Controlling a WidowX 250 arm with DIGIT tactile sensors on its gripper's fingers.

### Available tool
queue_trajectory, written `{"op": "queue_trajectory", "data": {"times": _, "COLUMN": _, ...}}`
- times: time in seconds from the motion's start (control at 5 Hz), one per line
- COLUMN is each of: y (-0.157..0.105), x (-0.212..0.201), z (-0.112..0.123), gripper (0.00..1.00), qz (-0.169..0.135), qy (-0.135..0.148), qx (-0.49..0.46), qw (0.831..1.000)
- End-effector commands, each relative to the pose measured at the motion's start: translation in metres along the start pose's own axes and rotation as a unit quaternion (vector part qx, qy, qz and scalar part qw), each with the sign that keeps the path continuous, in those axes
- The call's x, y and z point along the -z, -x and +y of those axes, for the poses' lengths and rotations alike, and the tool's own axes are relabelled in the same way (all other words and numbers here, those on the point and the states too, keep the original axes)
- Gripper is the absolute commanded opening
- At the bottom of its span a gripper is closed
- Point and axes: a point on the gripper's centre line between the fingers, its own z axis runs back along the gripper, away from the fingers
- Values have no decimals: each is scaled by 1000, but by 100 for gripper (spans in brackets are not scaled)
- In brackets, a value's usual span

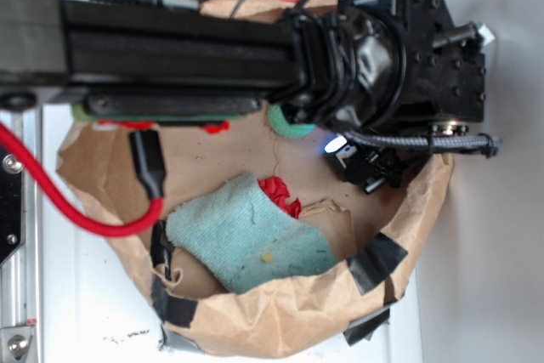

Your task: Grab the green ball.

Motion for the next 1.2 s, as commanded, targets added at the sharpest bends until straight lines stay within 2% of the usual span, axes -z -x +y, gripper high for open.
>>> {"op": "queue_trajectory", "data": {"times": 0.0, "y": -7, "x": 0, "z": 6, "gripper": 0, "qz": -20, "qy": 20, "qx": -23, "qw": 999}}
{"op": "queue_trajectory", "data": {"times": 0.4, "y": -7, "x": -3, "z": 5, "gripper": 0, "qz": -17, "qy": 28, "qx": -18, "qw": 999}}
{"op": "queue_trajectory", "data": {"times": 0.6, "y": -6, "x": -11, "z": 7, "gripper": 0, "qz": -8, "qy": 45, "qx": -15, "qw": 999}}
{"op": "queue_trajectory", "data": {"times": 0.8, "y": -1, "x": -26, "z": 9, "gripper": 0, "qz": 2, "qy": 64, "qx": -13, "qw": 998}}
{"op": "queue_trajectory", "data": {"times": 1.0, "y": 19, "x": -71, "z": 13, "gripper": 0, "qz": 9, "qy": 113, "qx": 19, "qw": 993}}
